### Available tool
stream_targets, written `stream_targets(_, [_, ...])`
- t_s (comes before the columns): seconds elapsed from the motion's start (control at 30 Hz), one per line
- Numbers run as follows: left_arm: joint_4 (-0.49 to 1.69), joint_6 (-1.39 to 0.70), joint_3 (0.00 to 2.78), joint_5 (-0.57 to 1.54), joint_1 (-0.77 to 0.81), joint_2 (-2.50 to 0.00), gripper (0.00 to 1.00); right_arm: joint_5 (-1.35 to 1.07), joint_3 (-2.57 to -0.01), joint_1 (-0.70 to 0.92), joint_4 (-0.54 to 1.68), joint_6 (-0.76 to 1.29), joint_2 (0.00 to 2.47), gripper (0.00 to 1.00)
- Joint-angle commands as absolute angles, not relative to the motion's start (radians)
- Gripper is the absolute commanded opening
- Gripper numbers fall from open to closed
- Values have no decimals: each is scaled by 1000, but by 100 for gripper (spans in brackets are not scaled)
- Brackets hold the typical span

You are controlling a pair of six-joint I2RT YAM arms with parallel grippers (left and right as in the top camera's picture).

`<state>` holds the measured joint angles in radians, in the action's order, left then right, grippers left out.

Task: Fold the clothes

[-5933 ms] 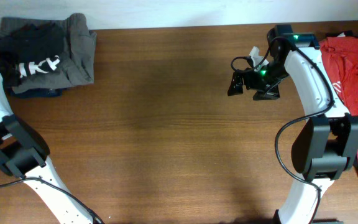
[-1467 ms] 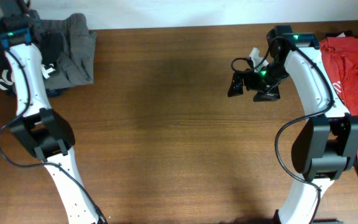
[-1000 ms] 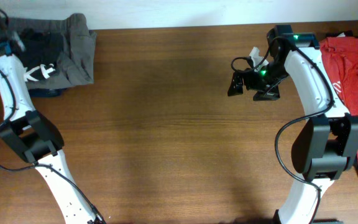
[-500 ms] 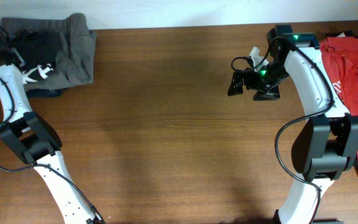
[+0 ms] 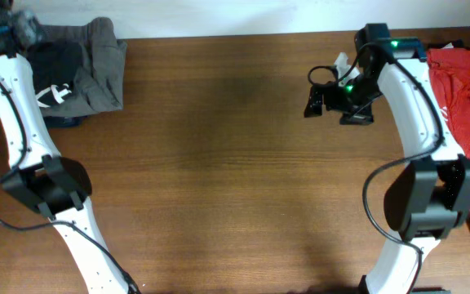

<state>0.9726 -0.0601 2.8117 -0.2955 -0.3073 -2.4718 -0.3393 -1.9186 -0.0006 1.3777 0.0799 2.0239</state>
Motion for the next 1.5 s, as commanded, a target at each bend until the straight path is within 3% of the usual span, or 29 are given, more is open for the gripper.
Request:
stream_targets(0.0, [1017, -59, 2835, -238, -274, -2347, 99, -244, -1972, -7, 1403, 114, 1898, 99])
stream_targets(0.33, [1270, -55, 2835, 145, -165, -2214, 99, -118, -1971, -7, 1530, 159, 1703, 99])
stream_targets(0.77, [1443, 9, 2835, 146, 32, -2183, 99, -91, -1963, -7, 1699, 183, 1473, 99])
stream_targets(1.07, [1455, 10, 2835, 89, 207, -2160, 99, 17, -1789, -7, 1670, 200, 1243, 99])
stream_targets(1.47, [1599, 19, 2835, -73, 397, -1980, 99, 65, -1604, -7, 1535, 246, 1178, 99])
